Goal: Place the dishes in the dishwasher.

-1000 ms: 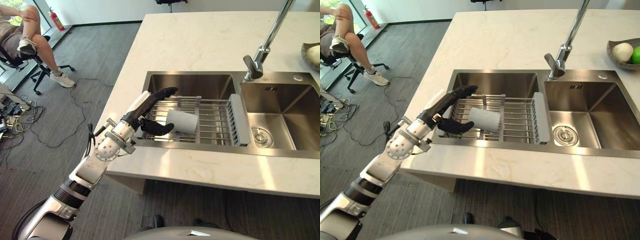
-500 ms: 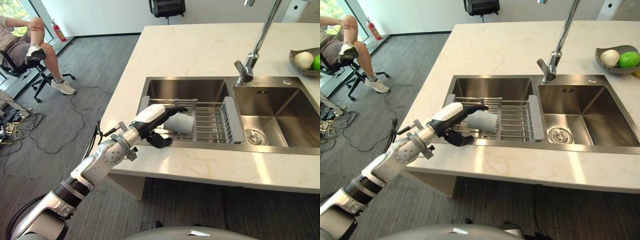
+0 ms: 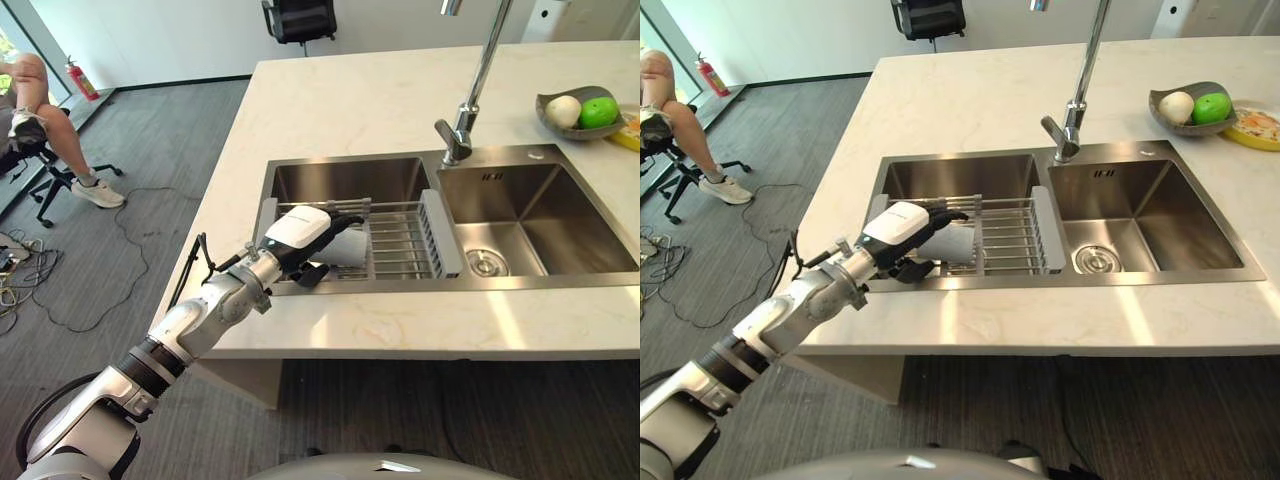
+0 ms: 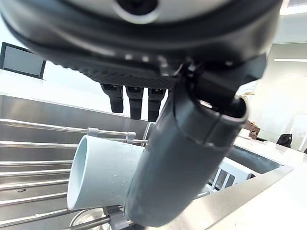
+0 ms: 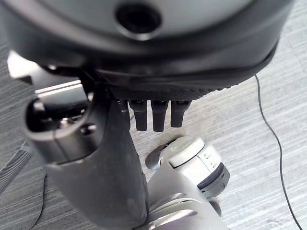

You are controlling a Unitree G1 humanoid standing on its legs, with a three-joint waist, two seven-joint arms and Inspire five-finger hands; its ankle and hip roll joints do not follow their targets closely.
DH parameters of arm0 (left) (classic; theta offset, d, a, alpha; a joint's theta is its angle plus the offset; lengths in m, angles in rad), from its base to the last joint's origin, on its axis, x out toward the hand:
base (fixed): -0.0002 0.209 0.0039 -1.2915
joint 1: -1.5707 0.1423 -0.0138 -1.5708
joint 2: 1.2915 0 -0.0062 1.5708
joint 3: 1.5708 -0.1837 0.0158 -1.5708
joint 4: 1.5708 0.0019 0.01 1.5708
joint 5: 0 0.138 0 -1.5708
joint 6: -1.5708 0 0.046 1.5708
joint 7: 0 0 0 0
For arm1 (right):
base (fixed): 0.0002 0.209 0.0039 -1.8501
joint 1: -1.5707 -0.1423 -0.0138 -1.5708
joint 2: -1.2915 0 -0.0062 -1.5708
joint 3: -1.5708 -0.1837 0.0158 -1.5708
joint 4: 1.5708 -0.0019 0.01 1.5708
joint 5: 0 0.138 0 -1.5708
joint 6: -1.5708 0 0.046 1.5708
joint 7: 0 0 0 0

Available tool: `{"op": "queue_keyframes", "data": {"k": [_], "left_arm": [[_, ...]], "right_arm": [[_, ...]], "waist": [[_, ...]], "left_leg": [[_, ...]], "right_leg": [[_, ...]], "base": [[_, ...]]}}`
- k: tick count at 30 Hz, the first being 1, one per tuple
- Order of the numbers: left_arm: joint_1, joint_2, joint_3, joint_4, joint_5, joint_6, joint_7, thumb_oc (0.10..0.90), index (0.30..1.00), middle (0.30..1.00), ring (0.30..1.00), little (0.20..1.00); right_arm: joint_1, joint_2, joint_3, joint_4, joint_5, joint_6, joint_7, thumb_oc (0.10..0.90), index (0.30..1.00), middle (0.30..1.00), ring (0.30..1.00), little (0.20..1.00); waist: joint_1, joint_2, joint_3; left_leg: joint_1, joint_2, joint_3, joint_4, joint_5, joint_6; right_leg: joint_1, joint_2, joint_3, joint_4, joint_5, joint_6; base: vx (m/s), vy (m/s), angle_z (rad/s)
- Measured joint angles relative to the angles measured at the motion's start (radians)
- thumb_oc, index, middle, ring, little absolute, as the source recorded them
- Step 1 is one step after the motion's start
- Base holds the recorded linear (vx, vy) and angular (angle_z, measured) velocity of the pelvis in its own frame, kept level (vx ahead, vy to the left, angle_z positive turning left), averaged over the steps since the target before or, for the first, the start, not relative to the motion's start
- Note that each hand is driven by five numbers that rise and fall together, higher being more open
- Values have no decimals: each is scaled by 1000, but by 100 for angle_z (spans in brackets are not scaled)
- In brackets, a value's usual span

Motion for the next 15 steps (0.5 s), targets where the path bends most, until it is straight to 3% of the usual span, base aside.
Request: {"op": "queue_keyframes", "data": {"k": [9, 15], "left_arm": [[-63, -24, -41, 126, 27, 26, 11, 800, 900, 900, 900, 900], [-95, -71, -75, 256, 26, 83, 8, 800, 900, 900, 900, 900]], "right_arm": [[-7, 5, -3, -7, 31, 9, -15, 800, 900, 900, 900, 900], [-10, 4, 3, -9, 31, 10, -17, 800, 900, 900, 900, 900]], "waist": [[-32, 1, -5], [-39, 1, -4]], "left_leg": [[-1, 6, 37, 0, -5, 1], [-4, 7, 49, 3, -7, 1]], "right_leg": [[-22, 2, 29, 0, 6, 7], [-29, 2, 38, 0, 9, 2]], "base": [[-5, -6, -13], [-2, -14, -5]]}}
